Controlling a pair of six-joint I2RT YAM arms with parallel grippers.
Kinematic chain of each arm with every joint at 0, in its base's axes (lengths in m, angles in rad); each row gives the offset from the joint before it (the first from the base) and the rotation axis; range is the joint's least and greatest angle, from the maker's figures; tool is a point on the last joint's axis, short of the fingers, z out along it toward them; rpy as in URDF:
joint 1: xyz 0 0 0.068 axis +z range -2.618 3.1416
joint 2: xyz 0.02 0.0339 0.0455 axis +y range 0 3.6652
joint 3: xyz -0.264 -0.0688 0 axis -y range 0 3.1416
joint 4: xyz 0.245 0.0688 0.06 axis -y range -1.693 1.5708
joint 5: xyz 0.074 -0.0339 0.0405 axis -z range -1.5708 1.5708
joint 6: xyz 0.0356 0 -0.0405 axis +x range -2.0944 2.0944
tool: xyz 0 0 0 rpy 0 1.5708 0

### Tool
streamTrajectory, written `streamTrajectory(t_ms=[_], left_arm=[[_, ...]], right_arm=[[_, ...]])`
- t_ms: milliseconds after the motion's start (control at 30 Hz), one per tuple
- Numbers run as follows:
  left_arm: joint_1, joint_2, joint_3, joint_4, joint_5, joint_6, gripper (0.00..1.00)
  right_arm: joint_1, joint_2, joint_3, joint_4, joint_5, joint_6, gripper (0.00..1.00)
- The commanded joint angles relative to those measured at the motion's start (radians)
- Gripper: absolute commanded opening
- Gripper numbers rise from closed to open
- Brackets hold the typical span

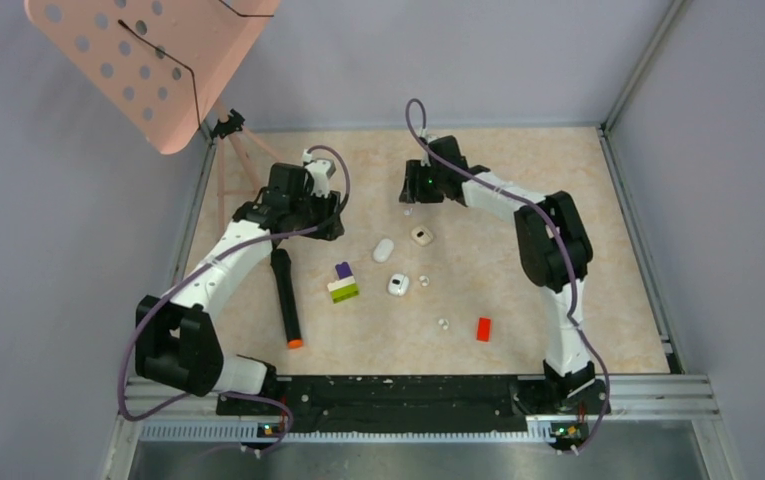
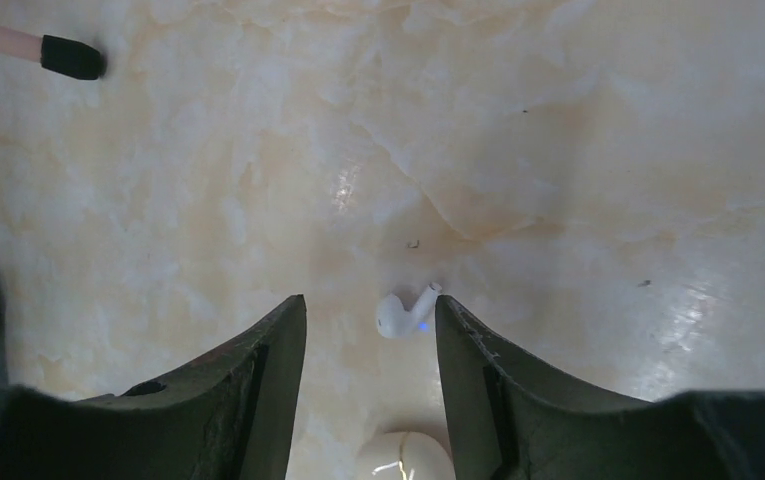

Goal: Insert the wireless bluetooth earbuds into the charging case
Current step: Move the earbud to the center of the board.

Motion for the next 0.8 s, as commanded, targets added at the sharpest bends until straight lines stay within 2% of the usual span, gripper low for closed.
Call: streamTrajectory(t_ms=[0,333,500,633,767], left_arm=[[0.009,-0.048,0.012,-0.021,-0.007,0.032,0.54],[0.022,-0.041,0.023,0.018,0.009,0.008,0.54],[0.027,-0.046,0.017,0.029,0.01,0.009,0.54],[0.031,-0.048,0.0,0.051,0.016,-0.003,0.54],[0.033,-0.046,-0.012,0.076,0.033,-0.023,0.54]], right_arm=[[0.054,0.054,0.114,-0.066,0.094,0.033,0.48],[0.09,0.101,0.111,-0.083,0.154,-0.027,0.43],[0.09,0.105,0.086,-0.047,0.095,-0.112,0.28],[0.091,0.087,0.051,-0.04,0.112,-0.191,0.19],[0.09,0.083,0.025,-0.029,0.104,-0.3,0.16]])
